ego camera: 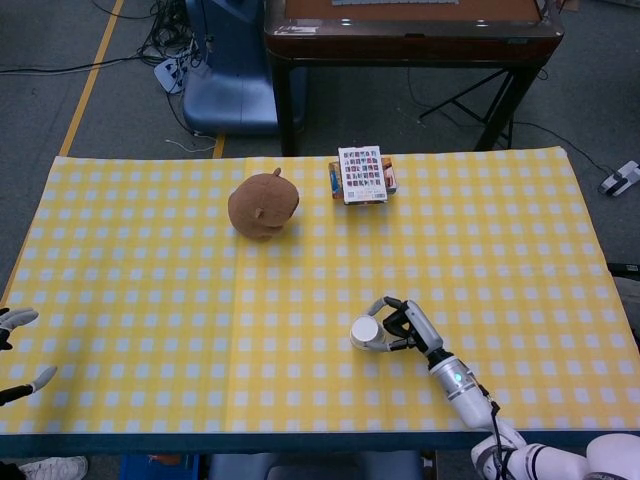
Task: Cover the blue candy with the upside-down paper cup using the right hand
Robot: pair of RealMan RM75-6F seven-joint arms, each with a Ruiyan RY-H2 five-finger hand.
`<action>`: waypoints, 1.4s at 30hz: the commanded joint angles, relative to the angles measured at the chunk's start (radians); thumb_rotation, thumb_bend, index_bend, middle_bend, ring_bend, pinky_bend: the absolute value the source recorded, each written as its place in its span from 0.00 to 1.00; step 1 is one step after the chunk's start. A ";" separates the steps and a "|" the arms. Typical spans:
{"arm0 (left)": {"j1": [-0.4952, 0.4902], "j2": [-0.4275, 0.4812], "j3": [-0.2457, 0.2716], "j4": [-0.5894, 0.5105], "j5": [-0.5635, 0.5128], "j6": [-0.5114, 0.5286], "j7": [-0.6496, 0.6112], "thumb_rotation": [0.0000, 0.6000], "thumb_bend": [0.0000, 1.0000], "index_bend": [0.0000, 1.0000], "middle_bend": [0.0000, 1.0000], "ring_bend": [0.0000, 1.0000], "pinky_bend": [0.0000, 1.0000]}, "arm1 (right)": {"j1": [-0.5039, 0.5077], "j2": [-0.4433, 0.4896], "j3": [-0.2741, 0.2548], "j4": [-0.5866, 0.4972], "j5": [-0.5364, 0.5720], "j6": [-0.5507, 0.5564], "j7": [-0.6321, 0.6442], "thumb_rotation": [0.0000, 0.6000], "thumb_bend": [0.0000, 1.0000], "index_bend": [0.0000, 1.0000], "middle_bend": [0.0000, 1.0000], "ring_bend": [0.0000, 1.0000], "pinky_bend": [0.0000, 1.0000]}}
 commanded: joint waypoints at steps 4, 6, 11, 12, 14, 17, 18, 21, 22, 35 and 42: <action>0.000 -0.001 0.001 0.000 0.000 -0.002 0.002 1.00 0.05 0.29 0.22 0.14 0.42 | -0.004 0.024 -0.015 -0.023 -0.015 0.014 0.001 1.00 0.00 0.33 1.00 0.95 1.00; -0.001 -0.001 0.001 0.001 0.000 -0.004 0.004 1.00 0.05 0.29 0.22 0.14 0.42 | -0.009 0.036 -0.019 -0.037 -0.018 0.023 -0.005 1.00 0.00 0.30 1.00 0.95 1.00; -0.003 -0.003 0.002 0.000 0.001 -0.007 0.012 1.00 0.05 0.29 0.22 0.14 0.42 | -0.027 0.077 -0.031 -0.082 -0.025 0.051 -0.042 1.00 0.00 0.24 1.00 0.94 1.00; -0.003 -0.004 0.002 0.000 0.001 -0.008 0.014 1.00 0.05 0.29 0.22 0.14 0.42 | -0.031 0.085 -0.033 -0.090 -0.025 0.055 -0.053 1.00 0.00 0.23 1.00 0.94 1.00; -0.004 -0.005 0.002 -0.001 0.000 -0.010 0.018 1.00 0.05 0.29 0.22 0.14 0.42 | -0.039 0.103 -0.035 -0.110 -0.025 0.068 -0.091 1.00 0.00 0.23 1.00 0.94 1.00; -0.005 -0.006 0.002 -0.001 -0.001 -0.012 0.023 1.00 0.05 0.29 0.22 0.14 0.42 | -0.057 0.128 -0.033 -0.143 -0.015 0.094 -0.220 1.00 0.00 0.23 1.00 0.94 1.00; -0.005 -0.006 0.002 -0.001 -0.002 -0.012 0.024 1.00 0.05 0.29 0.22 0.14 0.42 | -0.065 0.138 -0.032 -0.155 -0.009 0.105 -0.283 1.00 0.00 0.23 1.00 0.94 1.00; -0.006 -0.008 0.003 0.000 -0.004 -0.016 0.031 1.00 0.05 0.29 0.22 0.14 0.42 | -0.096 0.176 -0.028 -0.205 0.000 0.159 -0.537 1.00 0.00 0.26 1.00 0.92 1.00; -0.007 -0.009 0.003 0.000 -0.005 -0.019 0.035 1.00 0.05 0.29 0.22 0.14 0.42 | -0.109 0.197 -0.026 -0.233 0.009 0.178 -0.651 1.00 0.00 0.27 0.99 0.90 1.00; -0.019 -0.042 0.016 0.005 0.032 -0.022 0.109 1.00 0.05 0.30 0.22 0.14 0.42 | -0.256 0.434 -0.041 -0.527 0.112 0.350 -1.400 1.00 0.00 0.38 0.54 0.51 0.69; -0.035 -0.073 0.038 0.026 0.094 -0.026 0.145 1.00 0.05 0.33 0.25 0.16 0.43 | -0.325 0.520 -0.058 -0.577 0.137 0.406 -1.458 1.00 0.00 0.38 0.46 0.40 0.57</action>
